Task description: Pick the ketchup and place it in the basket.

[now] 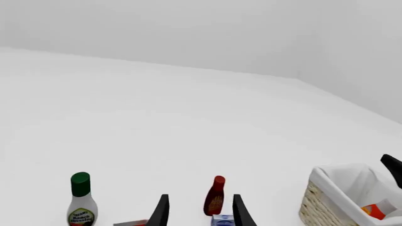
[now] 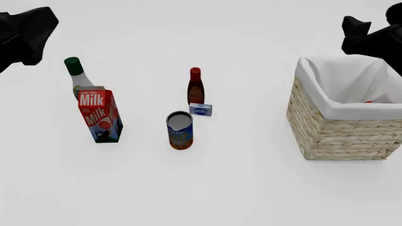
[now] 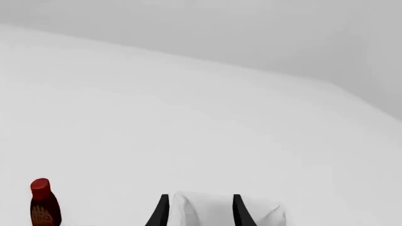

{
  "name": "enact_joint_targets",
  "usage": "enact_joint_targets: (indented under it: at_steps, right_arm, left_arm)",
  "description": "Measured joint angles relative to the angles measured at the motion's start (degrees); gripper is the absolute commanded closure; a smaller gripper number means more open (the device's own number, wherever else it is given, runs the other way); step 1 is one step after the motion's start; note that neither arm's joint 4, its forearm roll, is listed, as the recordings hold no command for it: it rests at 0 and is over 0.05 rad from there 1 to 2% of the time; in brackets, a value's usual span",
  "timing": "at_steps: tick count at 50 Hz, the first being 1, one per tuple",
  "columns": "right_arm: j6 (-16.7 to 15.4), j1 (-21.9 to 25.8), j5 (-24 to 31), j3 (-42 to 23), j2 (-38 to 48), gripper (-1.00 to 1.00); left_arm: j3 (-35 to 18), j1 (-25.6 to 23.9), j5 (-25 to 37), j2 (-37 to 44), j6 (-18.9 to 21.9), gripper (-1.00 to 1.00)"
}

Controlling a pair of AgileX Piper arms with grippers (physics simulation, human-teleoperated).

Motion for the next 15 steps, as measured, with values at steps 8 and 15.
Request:
enact_joint_targets:
  at_steps: [8, 15]
  right_arm:
    - [-0.8, 2.7, 0.2, 2.6, -4.1, -1.0]
    - [-1.0, 4.4, 0.3, 4.5, -7.1, -1.0]
  left_arm:
    - [1.1, -0.4, -1.3, 0.4, -0.6, -1.0]
    - [2.2, -0.5, -2.5, 0.6, -1.3, -1.0]
